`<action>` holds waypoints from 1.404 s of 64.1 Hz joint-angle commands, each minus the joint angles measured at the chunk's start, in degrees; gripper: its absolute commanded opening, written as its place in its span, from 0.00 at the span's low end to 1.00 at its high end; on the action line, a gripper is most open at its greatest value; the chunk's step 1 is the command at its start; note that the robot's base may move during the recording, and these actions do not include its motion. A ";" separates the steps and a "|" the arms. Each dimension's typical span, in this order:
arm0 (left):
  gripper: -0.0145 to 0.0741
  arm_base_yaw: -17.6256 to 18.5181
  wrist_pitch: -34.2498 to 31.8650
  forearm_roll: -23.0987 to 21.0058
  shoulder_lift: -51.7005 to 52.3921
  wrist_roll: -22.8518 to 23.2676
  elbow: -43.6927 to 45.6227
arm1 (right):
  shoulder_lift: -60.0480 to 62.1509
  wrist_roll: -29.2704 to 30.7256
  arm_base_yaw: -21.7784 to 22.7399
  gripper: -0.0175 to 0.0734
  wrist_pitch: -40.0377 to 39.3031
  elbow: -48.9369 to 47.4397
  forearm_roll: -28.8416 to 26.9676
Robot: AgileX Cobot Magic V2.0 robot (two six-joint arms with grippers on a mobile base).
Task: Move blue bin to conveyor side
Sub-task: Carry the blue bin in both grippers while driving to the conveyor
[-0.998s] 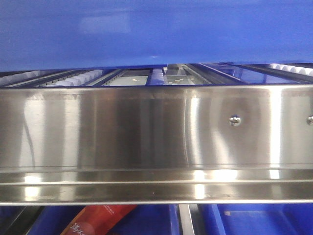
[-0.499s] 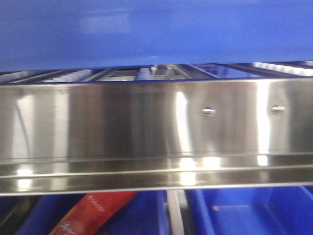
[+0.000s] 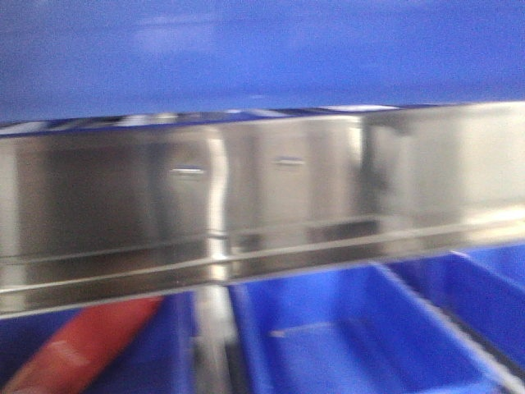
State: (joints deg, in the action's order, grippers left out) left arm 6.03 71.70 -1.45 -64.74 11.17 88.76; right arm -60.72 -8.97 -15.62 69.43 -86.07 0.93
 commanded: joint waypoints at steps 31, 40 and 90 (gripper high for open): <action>0.14 -0.03 -4.17 1.02 1.10 -0.42 0.69 | 1.33 1.03 -0.06 0.11 -5.37 -0.75 2.83; 0.14 -0.03 -4.17 1.02 1.10 -0.42 0.69 | 1.33 1.03 -0.06 0.11 -5.37 -0.75 2.83; 0.14 -0.03 -4.17 1.02 1.10 -0.42 0.69 | 1.33 1.03 -0.06 0.11 -5.37 -0.75 2.83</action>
State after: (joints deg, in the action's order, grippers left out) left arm 6.03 71.70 -1.56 -64.74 11.17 88.76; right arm -60.72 -8.97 -15.62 69.43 -86.07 0.93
